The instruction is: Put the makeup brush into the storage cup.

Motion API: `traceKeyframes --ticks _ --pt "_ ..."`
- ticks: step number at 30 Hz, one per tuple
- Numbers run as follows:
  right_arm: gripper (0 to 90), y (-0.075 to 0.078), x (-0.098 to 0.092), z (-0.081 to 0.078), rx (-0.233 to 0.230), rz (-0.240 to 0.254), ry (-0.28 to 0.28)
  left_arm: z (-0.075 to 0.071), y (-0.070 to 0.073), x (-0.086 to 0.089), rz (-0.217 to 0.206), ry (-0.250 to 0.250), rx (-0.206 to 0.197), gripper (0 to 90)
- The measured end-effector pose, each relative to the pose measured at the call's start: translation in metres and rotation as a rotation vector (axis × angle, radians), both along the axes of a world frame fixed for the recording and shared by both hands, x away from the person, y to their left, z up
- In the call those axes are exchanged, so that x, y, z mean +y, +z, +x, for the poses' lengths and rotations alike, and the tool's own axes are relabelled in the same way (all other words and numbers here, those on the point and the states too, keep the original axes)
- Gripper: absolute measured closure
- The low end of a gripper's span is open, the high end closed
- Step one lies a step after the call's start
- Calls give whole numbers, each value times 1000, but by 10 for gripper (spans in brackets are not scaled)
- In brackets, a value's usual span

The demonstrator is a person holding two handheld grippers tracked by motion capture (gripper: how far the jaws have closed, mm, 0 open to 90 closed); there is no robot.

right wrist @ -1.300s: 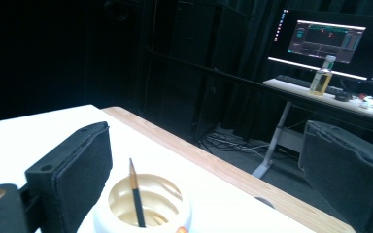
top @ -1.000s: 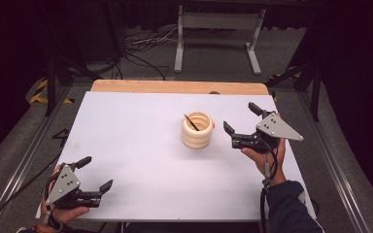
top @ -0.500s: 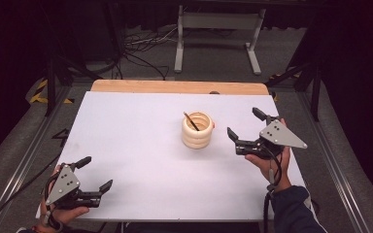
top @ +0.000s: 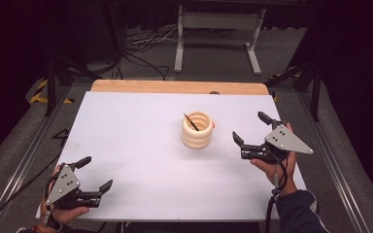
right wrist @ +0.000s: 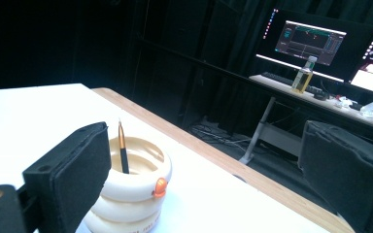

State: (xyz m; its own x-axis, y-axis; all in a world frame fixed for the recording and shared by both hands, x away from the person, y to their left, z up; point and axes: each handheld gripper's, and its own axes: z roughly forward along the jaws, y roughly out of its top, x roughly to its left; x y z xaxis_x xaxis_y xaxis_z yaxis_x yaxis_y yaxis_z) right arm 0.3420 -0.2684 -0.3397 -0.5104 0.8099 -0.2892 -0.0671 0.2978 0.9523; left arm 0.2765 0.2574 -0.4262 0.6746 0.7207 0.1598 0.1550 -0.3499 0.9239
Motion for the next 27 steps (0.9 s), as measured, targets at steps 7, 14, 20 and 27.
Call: traceKeyframes --ticks 7,14,20,27 --pt "55 -2 -6 -6 -3 -11 -5 0 0 0 0 1 -1 52" --pt "55 -2 -10 -11 -10 -17 -11 0 0 0 2 0 -1 52" --pt "55 -5 -16 -15 -5 -25 -18 0 0 0 0 0 -2 52" --pt "55 -8 -23 -21 -5 -30 -27 -1 0 1 -1 0 0 52"
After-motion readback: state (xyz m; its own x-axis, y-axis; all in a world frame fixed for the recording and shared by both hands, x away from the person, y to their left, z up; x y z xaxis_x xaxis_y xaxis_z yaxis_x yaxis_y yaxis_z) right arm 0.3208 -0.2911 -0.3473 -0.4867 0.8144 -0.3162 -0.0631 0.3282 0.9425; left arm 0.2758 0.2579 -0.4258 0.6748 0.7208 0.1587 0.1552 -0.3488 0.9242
